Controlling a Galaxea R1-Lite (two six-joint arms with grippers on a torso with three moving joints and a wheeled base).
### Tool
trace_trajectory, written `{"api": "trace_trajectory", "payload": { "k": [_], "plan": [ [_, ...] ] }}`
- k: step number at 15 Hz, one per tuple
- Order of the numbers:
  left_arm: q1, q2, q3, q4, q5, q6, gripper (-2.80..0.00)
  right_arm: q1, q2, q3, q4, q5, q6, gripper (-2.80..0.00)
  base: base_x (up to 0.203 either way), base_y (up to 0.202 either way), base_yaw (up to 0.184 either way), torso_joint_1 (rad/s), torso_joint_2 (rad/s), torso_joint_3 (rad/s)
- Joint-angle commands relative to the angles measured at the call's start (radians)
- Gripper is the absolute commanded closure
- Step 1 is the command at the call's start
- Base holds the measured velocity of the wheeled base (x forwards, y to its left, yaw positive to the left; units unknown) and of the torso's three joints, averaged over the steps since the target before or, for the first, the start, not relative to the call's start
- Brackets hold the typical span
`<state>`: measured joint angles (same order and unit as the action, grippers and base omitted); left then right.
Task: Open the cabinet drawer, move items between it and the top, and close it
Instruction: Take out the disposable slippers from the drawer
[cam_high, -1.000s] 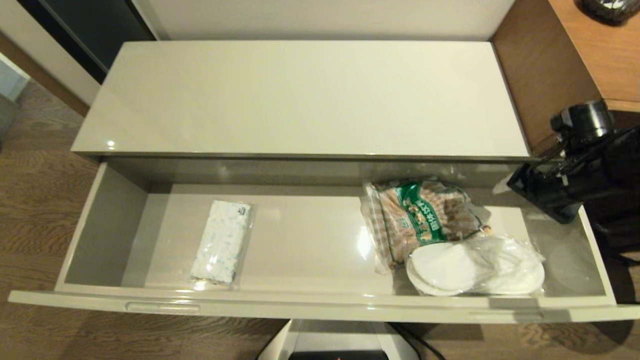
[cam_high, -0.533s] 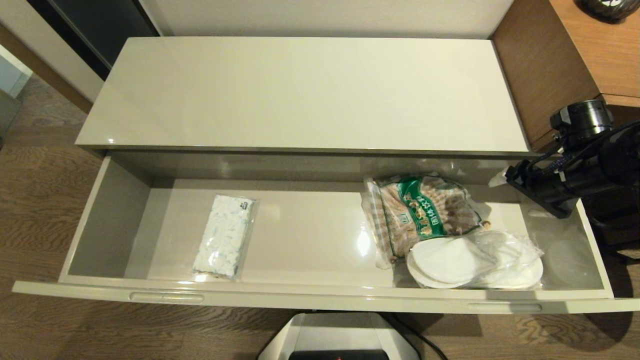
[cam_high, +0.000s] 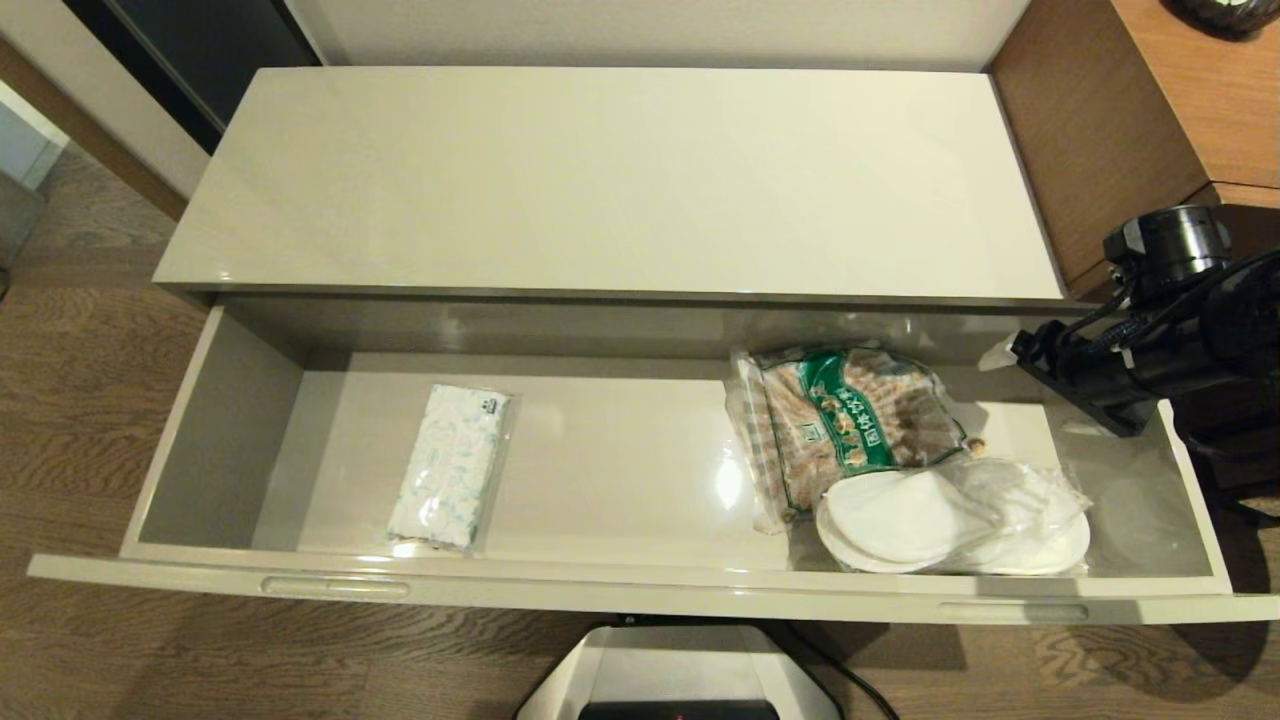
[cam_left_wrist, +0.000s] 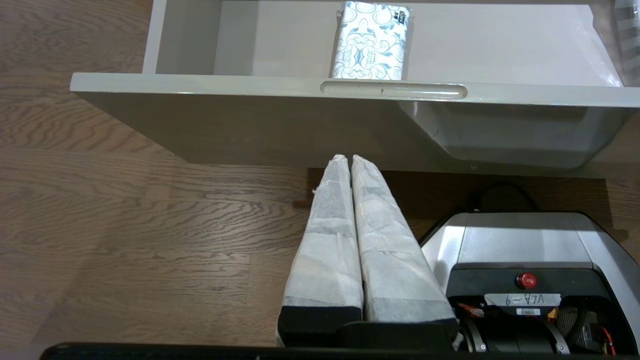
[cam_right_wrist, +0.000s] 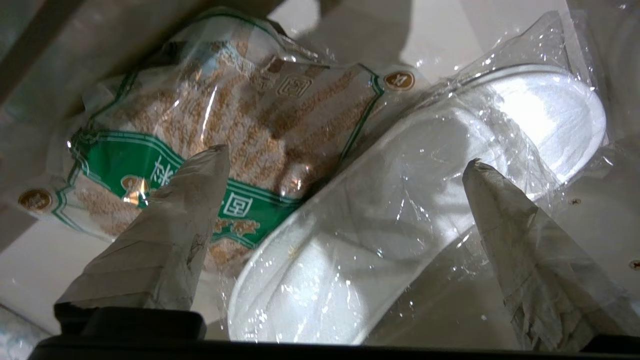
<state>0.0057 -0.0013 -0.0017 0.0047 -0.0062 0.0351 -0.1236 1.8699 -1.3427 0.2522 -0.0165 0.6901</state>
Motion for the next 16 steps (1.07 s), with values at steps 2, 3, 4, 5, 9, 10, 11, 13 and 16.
{"api": "trace_trajectory", "payload": {
  "k": [2, 3, 4, 5, 9, 10, 11, 13, 16],
  "plan": [
    [0.000, 0.001, 0.000, 0.000, 0.000, 0.000, 0.00, -0.005, -0.045, 0.026, 0.121, 0.038, 0.001, -2.80, 0.000, 0.000, 0.000, 0.000, 0.00, 0.000],
    [0.000, 0.001, 0.000, 0.000, 0.000, 0.000, 0.00, -0.005, -0.038, 0.031, 0.130, 0.038, 0.005, -2.80, 0.000, 0.000, 0.000, 0.000, 0.00, 0.000],
    [0.000, 0.001, 0.000, 0.000, 0.000, 0.000, 0.00, -0.009, -0.020, 0.037, 0.132, 0.039, 0.028, -2.80, 0.000, 0.000, 0.000, 0.000, 0.00, 0.000],
    [0.000, 0.001, 0.000, 0.000, 0.000, 0.000, 0.00, -0.014, -0.002, 0.046, 0.134, 0.041, 0.039, -2.80, 0.000, 0.000, 0.000, 0.000, 0.00, 0.000],
    [0.000, 0.001, 0.000, 0.000, 0.000, 0.000, 0.00, -0.014, 0.040, 0.059, 0.124, 0.041, 0.042, -2.80, 0.000, 0.000, 0.000, 0.000, 0.00, 0.000],
    [0.000, 0.001, 0.000, 0.000, 0.000, 0.000, 0.00, -0.014, 0.045, 0.060, 0.121, 0.041, 0.042, -2.80, 0.000, 0.000, 0.000, 0.000, 0.00, 0.000],
    [0.000, 0.001, 0.000, 0.000, 0.000, 0.000, 0.00, -0.014, 0.057, 0.063, 0.114, 0.043, 0.042, -2.80, 0.000, 0.000, 0.000, 0.000, 0.00, 0.000],
    [0.000, 0.001, 0.000, 0.000, 0.000, 0.000, 0.00, -0.014, 0.084, 0.081, 0.079, 0.069, 0.042, -2.80, 0.000, 0.000, 0.000, 0.000, 0.00, 0.000],
    [0.000, 0.001, 0.000, 0.000, 0.000, 0.000, 0.00, -0.013, 0.133, 0.108, -0.002, 0.103, 0.040, -2.80, 0.000, 0.000, 0.000, 0.000, 0.00, 0.000]
  ]
}}
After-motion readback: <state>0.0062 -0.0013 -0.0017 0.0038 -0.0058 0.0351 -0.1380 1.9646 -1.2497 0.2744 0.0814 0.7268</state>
